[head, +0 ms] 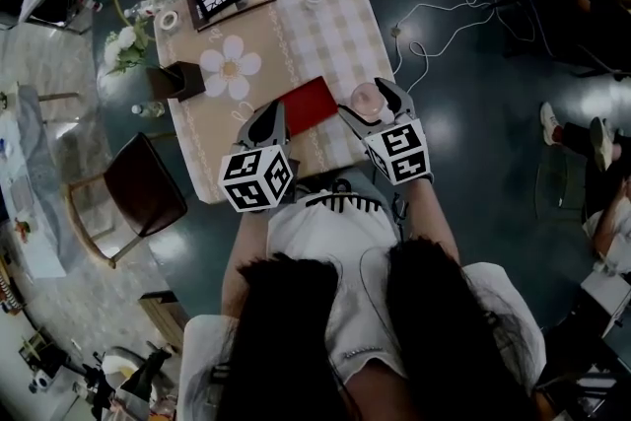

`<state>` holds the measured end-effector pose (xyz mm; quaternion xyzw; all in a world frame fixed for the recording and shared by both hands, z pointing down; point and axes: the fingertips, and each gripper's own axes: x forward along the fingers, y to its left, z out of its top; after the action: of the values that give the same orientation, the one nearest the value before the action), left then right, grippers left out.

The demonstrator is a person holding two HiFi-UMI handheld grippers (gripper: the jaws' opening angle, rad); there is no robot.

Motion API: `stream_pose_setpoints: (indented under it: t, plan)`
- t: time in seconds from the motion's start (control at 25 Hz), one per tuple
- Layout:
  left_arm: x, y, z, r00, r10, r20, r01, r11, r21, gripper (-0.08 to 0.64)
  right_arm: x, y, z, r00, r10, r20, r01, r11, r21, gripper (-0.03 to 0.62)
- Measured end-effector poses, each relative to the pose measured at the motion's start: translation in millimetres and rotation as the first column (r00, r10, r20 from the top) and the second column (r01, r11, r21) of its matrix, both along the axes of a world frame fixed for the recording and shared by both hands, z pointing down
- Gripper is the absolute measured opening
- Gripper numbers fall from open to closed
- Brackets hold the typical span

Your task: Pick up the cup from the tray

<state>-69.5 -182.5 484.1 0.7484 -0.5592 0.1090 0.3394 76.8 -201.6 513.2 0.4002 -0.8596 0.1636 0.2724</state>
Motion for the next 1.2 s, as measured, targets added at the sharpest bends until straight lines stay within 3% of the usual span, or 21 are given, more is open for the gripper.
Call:
stream_pose_setpoints:
  t: [0.2,0.28,0.32,0.48,1.2]
  plan:
    - [1,2,-3,1.000,0.005,0.010,-0.005,1.000,0.014,0.006,-26,0,-31,0.998,-0.006,0.059,0.002,0.998,0.057,0.174]
    - [0,4,-4,1.000,0.001,0.013,-0.001,1.000,0.019,0.006,-35,0,-38,0.997,0.000,0.082,-0.006,0.998,0.065,0.042]
    - [0,5,-4,1.000,-0.002,0.014,0.002,1.000,0.021,0.006,-40,1,-40,0.996,-0.002,0.094,-0.004,0.998,0.063,0.011]
    - [-3,10,-6,1.000,-0.012,0.015,0.012,1.000,0.029,0.006,-58,7,-46,0.992,-0.037,0.123,0.030,0.998,0.059,0.009]
    - [-25,19,-24,0.997,-0.030,0.077,0.023,0.995,0.096,0.006,-84,15,-59,0.993,-0.115,0.032,0.110,0.986,0.125,0.008]
